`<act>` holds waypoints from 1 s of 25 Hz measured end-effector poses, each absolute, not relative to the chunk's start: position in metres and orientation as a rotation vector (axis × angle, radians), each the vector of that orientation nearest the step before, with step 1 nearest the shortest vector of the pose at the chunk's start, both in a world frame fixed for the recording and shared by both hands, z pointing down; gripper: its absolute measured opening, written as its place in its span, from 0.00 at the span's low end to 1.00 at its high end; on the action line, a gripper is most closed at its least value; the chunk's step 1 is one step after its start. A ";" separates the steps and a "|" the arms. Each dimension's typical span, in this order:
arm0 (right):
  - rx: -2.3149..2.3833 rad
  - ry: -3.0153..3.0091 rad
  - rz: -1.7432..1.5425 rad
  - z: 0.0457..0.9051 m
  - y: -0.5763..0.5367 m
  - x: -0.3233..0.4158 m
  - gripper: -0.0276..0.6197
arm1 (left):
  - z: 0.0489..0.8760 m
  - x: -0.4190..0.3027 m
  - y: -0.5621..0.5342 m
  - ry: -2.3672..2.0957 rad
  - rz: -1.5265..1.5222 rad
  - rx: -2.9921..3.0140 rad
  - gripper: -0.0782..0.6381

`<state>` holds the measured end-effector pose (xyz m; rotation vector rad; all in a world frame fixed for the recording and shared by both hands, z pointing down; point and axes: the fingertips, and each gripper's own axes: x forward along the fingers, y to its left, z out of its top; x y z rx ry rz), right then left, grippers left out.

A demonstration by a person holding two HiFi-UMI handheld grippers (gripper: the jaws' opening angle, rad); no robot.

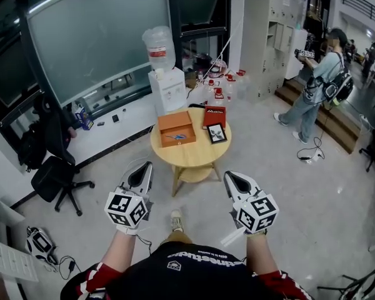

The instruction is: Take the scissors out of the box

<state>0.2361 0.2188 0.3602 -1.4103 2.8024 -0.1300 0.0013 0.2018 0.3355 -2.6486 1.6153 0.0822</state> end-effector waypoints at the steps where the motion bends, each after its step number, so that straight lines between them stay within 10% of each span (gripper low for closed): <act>1: -1.412 2.797 -0.139 0.360 0.216 0.237 0.08 | 0.336 0.001 0.199 1.618 0.084 -2.653 0.13; 25: -1.506 2.749 -0.245 0.378 0.132 0.247 0.09 | 0.361 -0.007 0.120 1.624 0.022 -2.686 0.13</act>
